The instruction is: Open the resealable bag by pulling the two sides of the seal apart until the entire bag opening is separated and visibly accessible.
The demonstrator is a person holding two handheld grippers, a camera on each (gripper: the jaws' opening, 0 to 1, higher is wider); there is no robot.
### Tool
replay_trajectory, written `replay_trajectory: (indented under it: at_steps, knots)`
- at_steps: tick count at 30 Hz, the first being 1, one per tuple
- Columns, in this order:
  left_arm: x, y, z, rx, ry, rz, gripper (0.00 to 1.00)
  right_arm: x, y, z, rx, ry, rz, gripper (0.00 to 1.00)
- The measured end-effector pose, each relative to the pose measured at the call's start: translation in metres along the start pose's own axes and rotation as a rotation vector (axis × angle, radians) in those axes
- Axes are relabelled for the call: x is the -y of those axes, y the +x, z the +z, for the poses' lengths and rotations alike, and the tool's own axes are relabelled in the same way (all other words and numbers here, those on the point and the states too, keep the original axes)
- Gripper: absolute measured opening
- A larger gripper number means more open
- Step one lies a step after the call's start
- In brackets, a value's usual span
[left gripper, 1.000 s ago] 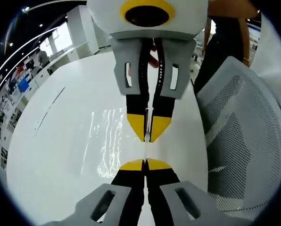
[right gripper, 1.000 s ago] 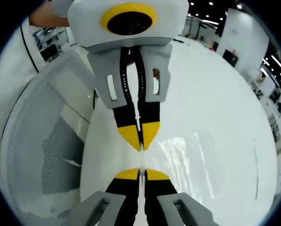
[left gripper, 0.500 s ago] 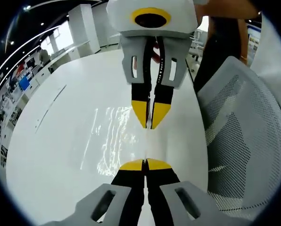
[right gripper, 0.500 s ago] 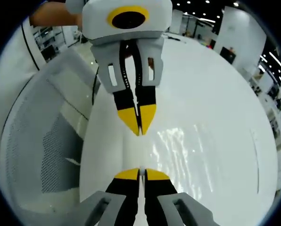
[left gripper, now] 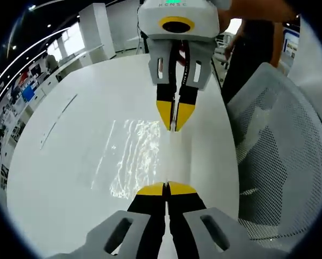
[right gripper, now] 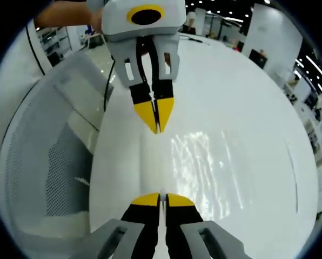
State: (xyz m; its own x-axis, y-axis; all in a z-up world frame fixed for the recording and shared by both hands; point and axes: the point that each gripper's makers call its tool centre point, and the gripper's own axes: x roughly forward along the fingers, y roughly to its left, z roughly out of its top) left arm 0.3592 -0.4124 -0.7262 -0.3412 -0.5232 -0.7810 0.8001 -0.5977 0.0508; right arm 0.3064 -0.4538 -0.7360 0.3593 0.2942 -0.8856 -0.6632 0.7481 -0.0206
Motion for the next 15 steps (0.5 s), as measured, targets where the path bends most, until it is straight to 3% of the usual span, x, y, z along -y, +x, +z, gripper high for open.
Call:
replay_trajectory:
  at_steps: [15]
  knots:
    - [-0.003, -0.002, -0.005, -0.005, -0.008, 0.006, 0.0, 0.002, -0.006, -0.02, -0.02, 0.023, -0.015, 0.0]
